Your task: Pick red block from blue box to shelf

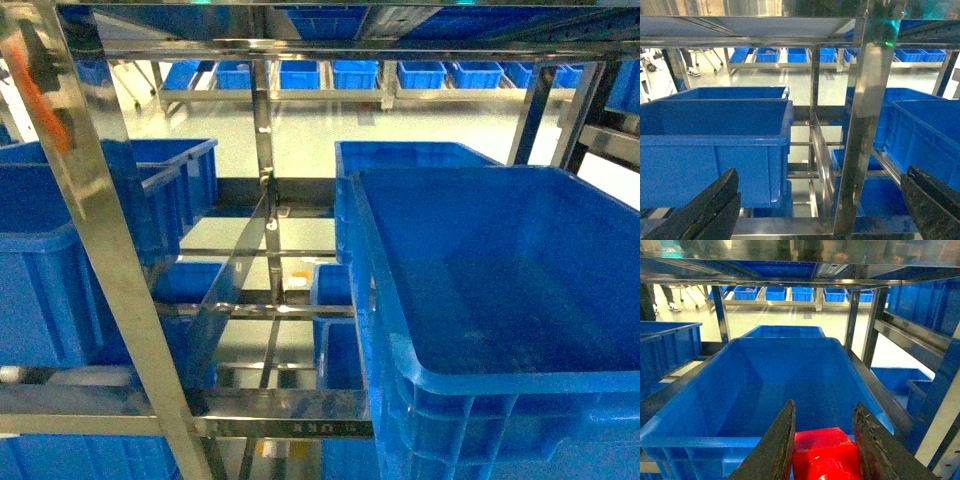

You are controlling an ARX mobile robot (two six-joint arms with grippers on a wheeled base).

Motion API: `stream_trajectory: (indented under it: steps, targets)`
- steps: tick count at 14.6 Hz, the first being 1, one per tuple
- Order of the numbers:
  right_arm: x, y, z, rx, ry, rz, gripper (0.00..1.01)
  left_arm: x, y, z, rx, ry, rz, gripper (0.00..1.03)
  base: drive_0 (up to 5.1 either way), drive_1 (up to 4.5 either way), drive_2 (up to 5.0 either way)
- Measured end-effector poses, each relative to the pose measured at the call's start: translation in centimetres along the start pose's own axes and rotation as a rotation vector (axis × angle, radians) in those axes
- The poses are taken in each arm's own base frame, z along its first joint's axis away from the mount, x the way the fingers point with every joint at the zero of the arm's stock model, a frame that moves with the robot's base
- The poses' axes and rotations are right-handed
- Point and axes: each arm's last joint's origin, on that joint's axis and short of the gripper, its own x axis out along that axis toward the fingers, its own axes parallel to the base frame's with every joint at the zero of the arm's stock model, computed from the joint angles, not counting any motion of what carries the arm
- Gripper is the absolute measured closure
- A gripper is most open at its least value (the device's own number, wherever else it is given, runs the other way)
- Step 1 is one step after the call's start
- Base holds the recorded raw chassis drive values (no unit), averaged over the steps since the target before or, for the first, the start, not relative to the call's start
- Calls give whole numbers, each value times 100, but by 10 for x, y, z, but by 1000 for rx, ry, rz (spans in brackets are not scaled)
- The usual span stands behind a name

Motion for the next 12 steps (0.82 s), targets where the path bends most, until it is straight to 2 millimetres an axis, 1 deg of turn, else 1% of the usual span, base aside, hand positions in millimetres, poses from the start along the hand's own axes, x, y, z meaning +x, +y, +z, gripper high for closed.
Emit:
stream_trajectory:
  steps: [9, 10, 11, 12]
  targets:
    - [0, 0, 0, 0, 1, 0, 73, 0, 0, 0, 0, 0, 0, 5, 0, 0, 0]
    - [1, 1, -3, -58, 147, -45, 74, 0, 0, 0, 0, 0, 0, 5, 0, 0, 0]
    - [9, 3, -4, -102, 229, -58, 74, 0, 0, 0, 0, 0, -1, 5, 0, 0, 0]
    - [18, 4, -4, -120, 236, -61, 74, 0, 0, 0, 0, 0, 0, 5, 0, 0, 0]
